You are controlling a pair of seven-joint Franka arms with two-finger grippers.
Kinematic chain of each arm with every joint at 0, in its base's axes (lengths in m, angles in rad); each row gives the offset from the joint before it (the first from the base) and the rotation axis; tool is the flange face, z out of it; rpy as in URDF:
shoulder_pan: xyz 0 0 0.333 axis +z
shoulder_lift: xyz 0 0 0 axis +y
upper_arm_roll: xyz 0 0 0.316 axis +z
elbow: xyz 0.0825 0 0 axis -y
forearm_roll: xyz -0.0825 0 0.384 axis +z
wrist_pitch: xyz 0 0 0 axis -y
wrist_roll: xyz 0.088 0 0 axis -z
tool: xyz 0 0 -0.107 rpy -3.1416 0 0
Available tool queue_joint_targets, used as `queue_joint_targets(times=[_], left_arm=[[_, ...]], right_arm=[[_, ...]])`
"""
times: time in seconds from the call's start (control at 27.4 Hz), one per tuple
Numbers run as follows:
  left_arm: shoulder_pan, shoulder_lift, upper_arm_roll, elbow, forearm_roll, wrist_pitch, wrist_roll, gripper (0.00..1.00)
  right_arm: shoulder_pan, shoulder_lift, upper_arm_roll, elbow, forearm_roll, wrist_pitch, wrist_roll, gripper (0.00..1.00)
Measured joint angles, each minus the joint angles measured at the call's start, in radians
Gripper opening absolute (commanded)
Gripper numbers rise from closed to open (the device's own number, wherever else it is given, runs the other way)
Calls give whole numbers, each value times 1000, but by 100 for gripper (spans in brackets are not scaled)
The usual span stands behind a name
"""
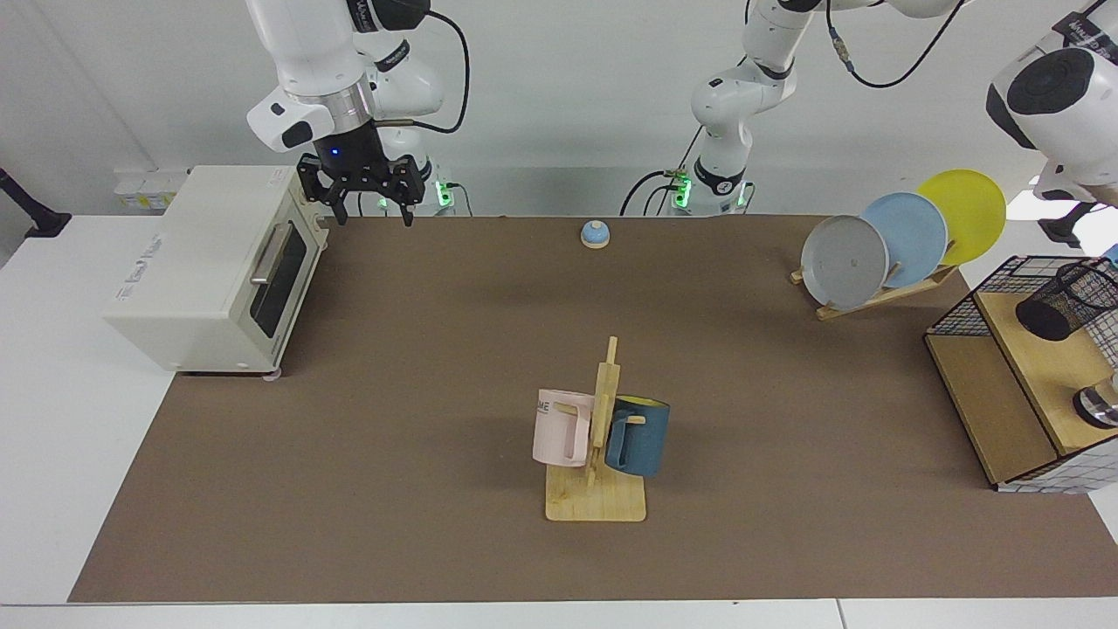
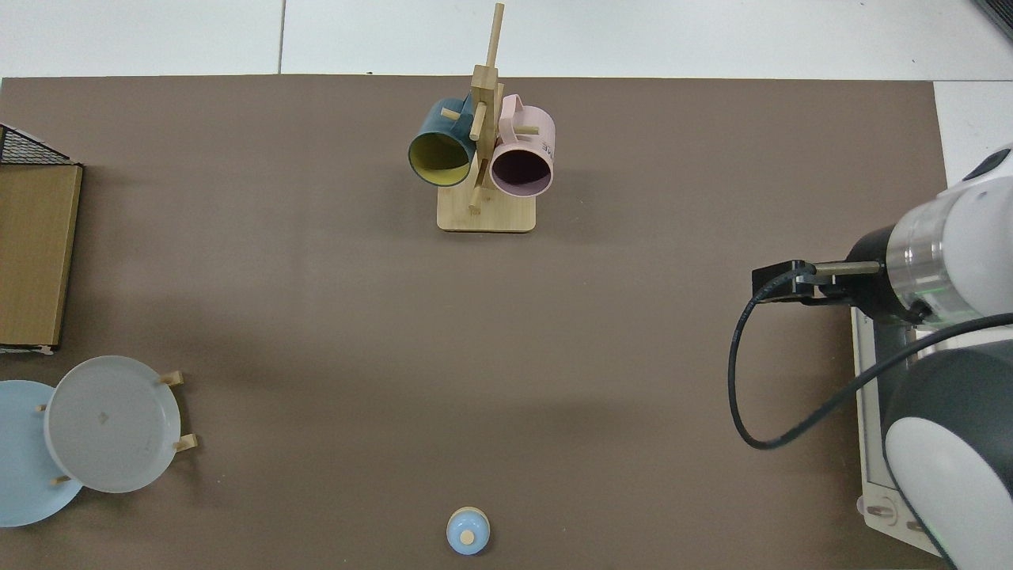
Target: Put markers into pen holder
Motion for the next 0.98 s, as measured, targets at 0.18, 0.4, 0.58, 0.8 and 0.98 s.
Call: queue_joint_targets(times=[0.18, 0.4, 0.58, 0.8, 0.98], left_arm=[[16, 15, 0, 0, 0, 2, 42, 0], [38, 26, 0, 0, 0, 2, 84, 0], [40, 44, 1, -1, 0, 0, 97, 0], [51, 82, 1, -2, 0, 0, 99, 0], [63, 91, 1, -2, 0, 0, 99, 0]], right_arm=[[-2, 0, -2, 0, 0, 0, 0, 100], [-4, 0, -4, 0, 0, 0, 0, 100], [-4, 0, -4, 0, 0, 0, 0, 100], [-4, 0, -4, 0, 0, 0, 0, 100], [-4, 0, -4, 0, 0, 0, 0, 100]])
